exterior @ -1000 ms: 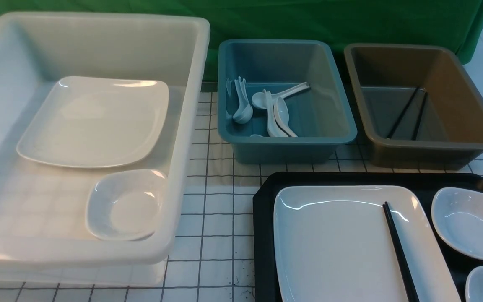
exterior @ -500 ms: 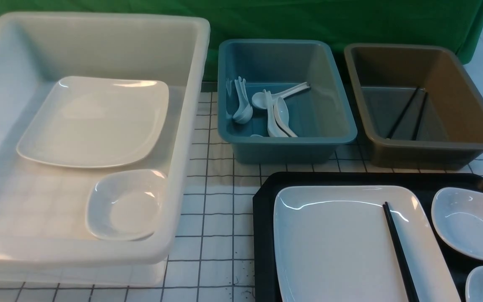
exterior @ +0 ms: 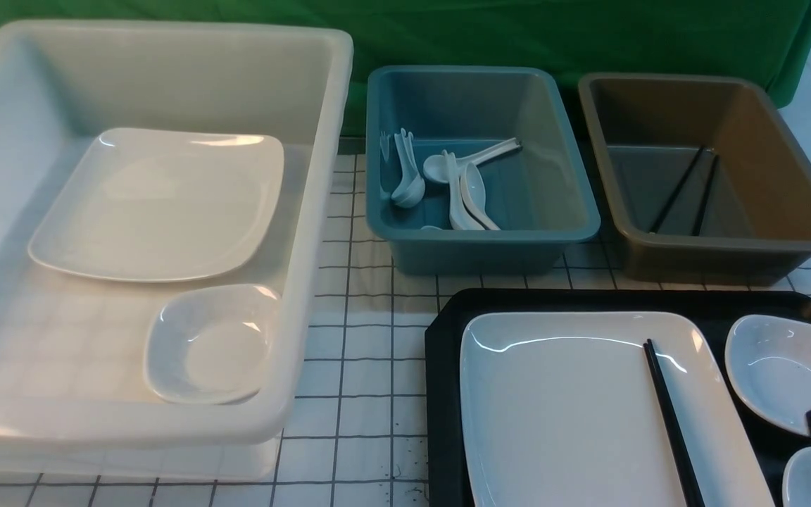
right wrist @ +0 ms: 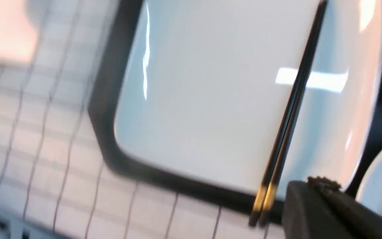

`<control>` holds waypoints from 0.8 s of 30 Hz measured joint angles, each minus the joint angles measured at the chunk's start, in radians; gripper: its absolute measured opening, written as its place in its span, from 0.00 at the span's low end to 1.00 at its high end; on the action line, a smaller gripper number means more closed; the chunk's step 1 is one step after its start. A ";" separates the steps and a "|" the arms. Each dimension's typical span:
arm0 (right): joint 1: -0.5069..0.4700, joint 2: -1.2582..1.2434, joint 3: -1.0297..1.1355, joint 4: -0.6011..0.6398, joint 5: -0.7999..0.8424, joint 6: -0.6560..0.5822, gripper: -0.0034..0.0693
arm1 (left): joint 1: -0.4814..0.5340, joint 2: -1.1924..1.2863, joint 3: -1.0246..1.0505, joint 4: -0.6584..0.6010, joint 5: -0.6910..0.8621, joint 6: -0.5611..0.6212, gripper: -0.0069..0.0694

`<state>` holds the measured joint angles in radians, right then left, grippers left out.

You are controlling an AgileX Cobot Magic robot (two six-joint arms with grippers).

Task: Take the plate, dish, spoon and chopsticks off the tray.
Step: Use the right arm to grab a soup spoon from the plate

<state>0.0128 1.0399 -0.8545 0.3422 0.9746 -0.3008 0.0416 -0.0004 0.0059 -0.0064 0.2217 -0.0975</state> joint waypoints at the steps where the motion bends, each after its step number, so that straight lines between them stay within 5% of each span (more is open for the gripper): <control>1: 0.002 0.061 -0.001 -0.004 0.014 -0.001 0.11 | 0.000 0.000 0.000 0.000 0.000 0.000 0.10; 7: 0.005 0.198 -0.004 -0.057 -0.138 0.016 0.20 | 0.000 0.000 0.000 0.000 0.000 0.000 0.10; 10: 0.005 0.287 -0.004 -0.165 -0.291 0.164 0.28 | 0.000 0.000 0.000 0.000 0.000 0.000 0.10; 16: -0.004 0.343 -0.004 -0.322 -0.313 0.312 0.35 | 0.000 0.000 0.000 0.000 0.000 0.000 0.10; 24: -0.290 0.393 -0.004 -0.393 -0.346 0.440 0.31 | 0.000 0.000 0.000 0.000 0.000 0.000 0.10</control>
<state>-0.2769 1.4328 -0.8586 -0.0510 0.6287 0.1392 0.0416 -0.0004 0.0059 -0.0064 0.2217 -0.0975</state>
